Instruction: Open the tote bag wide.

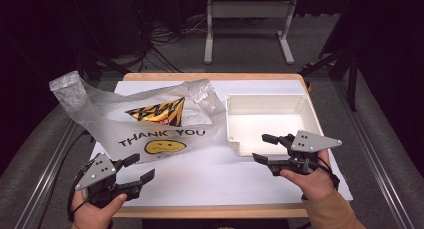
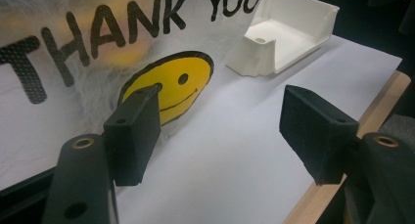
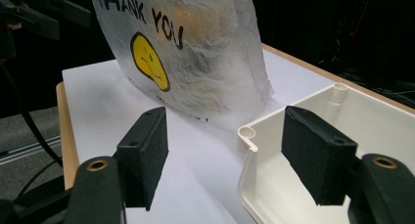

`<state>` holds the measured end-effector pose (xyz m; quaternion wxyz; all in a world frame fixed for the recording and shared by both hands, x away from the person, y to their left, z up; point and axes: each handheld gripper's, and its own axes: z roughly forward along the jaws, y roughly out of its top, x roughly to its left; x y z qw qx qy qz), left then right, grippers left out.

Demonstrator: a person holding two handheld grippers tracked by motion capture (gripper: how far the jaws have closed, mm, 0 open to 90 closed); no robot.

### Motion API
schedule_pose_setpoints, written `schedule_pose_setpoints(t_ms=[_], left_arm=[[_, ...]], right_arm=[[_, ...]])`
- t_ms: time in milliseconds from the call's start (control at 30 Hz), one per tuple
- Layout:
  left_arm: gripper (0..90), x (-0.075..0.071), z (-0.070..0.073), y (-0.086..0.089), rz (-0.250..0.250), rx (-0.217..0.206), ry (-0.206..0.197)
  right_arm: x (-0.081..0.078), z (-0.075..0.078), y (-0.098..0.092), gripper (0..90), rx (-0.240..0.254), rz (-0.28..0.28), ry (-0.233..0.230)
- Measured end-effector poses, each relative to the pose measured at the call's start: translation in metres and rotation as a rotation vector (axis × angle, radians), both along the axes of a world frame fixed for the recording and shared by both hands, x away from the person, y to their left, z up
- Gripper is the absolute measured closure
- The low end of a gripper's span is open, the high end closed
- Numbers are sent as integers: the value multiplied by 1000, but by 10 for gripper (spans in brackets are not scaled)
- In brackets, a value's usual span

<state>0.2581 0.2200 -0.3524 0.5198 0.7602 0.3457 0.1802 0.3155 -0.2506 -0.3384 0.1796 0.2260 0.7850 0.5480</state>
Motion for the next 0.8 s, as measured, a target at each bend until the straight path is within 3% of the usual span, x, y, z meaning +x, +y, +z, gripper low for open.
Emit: schedule_pose_setpoints(t_ms=[300,467,633,733,800], left_arm=[[318,-9,14,11,11,8,-40],[305,-14,21,13,16,34,-30],[300,-17,23,18,82,85,5],[305,-18,24,21,113,91,8],[302,-20,26,27,167,97,0]], right_arm=[[5,7,10,313,7,20,-9],[9,11,17,288,16,32,-23],[11,12,26,274,9,39,-25],[11,11,30,273,5,47,-25],[11,11,32,272,3,48,-29]])
